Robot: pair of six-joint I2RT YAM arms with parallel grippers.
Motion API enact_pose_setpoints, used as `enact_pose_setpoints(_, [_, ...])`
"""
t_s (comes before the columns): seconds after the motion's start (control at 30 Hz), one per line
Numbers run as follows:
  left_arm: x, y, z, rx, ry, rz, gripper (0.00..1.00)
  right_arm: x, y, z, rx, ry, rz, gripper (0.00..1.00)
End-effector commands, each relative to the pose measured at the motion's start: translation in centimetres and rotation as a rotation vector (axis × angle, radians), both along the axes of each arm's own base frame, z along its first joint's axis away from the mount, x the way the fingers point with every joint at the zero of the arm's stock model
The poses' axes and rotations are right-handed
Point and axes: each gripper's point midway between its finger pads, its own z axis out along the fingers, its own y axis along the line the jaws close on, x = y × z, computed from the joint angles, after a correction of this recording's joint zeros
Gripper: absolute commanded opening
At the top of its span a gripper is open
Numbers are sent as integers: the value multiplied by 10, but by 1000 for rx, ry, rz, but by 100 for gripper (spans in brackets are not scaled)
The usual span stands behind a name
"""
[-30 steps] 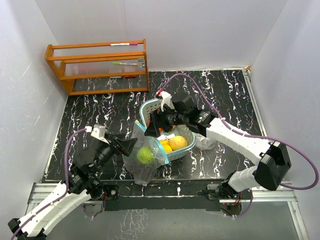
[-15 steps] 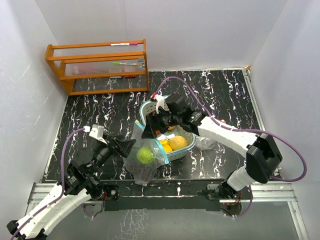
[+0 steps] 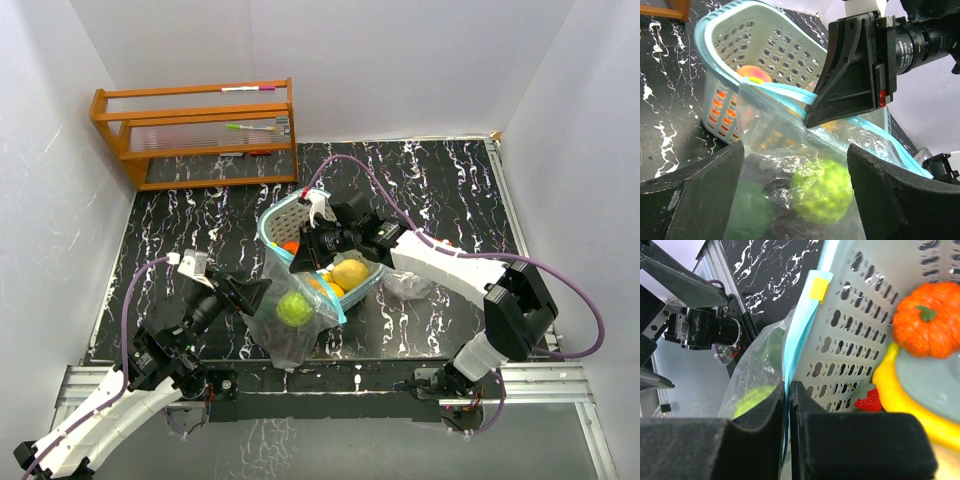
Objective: Place the food in the zip-top bag and seal the zipper
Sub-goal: Move the zipper food storage bag to the center of the board.
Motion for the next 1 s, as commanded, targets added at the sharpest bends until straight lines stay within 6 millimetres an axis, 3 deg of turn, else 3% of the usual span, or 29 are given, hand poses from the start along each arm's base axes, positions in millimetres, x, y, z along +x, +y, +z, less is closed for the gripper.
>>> enact_pose_setpoints(0.0, [0,4,18,-32,-28,15,82,1,6,30,70,-62,36,8])
enact_pose_setpoints(0.3, [-3,1,45,33,-78,-29,85,-17,0,70,118,-104,116,8])
enact_pose_setpoints(0.57, [-24,-1,75,158,-182,-160,91,-46,-16,103,197,-192,223,8])
enact_pose_setpoints(0.77, [-51,-26,83,194,-235,-392,92,-68,-31,139,271,-311,301,8])
enact_pose_setpoints(0.87, [-60,-42,83,208,-216,-509,91,-73,-38,160,290,-382,307,8])
enact_pose_setpoints(0.97, [-62,-50,83,214,-202,-560,91,-70,-43,166,268,-417,283,8])
